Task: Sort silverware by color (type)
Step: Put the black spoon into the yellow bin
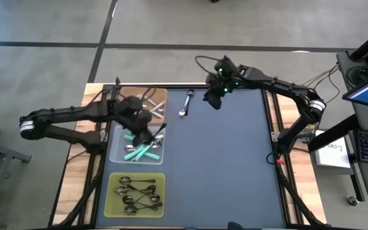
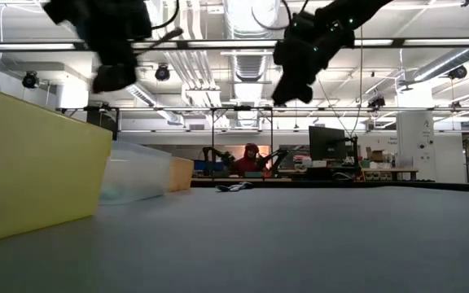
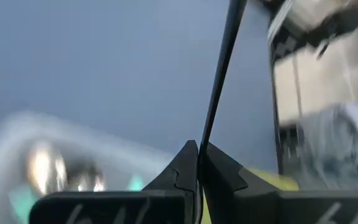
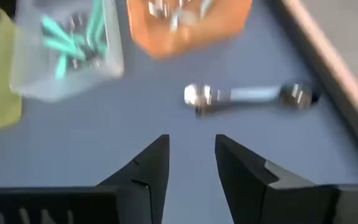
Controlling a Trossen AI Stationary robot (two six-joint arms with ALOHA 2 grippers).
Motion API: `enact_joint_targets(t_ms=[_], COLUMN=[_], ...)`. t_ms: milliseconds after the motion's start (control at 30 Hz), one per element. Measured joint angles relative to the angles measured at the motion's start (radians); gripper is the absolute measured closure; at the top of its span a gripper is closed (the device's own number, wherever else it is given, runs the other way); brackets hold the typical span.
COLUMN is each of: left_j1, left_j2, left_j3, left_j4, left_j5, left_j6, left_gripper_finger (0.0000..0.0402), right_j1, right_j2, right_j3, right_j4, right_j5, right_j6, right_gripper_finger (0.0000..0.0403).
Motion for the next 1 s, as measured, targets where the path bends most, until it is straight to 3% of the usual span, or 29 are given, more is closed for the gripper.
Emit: enact_joint_targets(t_ms=[133, 333, 533, 767, 1000], left_j1=[-0.132, -0.438, -0.690, -0.797, -0.830], left_j2=[-0.051, -0.068, -0.011, 0.081, 0.146], left_j3=[0.013, -0.003, -0.006, 0.001, 0.002], left_j4=[-0.187, -0.217, -0.223, -0.208, -0.171], left_j5=[-0.013, -0.025, -0.183, -0.192, -0.140], left_j6=[-0.117, -0.383, -0.615, -0.734, -0.782], left_gripper_finger=[0.0401, 0.0401, 0.0401, 0.0393, 0.0353], right_j1=[0.013, 0.025, 0.044, 0.071, 0.098], right_j2=[0.035, 0.068, 0.103, 0.162, 0.226], right_j3=[-0.004, -0.008, -0.009, -0.009, -0.010], right_j4=[-0.097, -0.092, -0.060, -0.025, 0.082], right_j5=[0.003, 0.003, 0.099, 0.137, 0.159], right_j6=[0.012, 0.091, 0.187, 0.276, 0.359], right_gripper_finger=[0.0293, 0.0306, 0.0306, 0.0292, 0.0282])
